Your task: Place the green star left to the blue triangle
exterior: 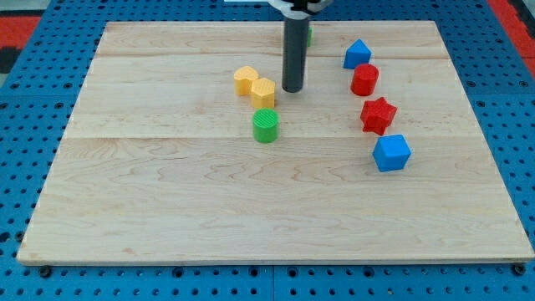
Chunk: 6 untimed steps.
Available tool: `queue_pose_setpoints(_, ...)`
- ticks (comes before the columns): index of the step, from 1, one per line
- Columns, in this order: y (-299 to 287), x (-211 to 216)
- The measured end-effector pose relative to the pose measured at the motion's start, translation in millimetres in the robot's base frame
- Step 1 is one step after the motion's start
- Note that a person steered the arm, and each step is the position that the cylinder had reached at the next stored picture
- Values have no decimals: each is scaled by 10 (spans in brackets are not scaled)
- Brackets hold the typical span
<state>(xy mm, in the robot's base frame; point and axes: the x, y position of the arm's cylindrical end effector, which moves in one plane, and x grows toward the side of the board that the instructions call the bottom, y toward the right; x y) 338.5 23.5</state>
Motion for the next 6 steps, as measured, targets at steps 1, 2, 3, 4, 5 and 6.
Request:
queue_pose_setpoints(1, -53, -432)
queue_pose_setpoints(2, -340, -918)
queue_pose_setpoints(3, -405, -1438)
queue_pose_setpoints(4, -463, -1449)
queue_pose_setpoints(5, -170, -1449)
queue_pose_setpoints(6, 235, -1457)
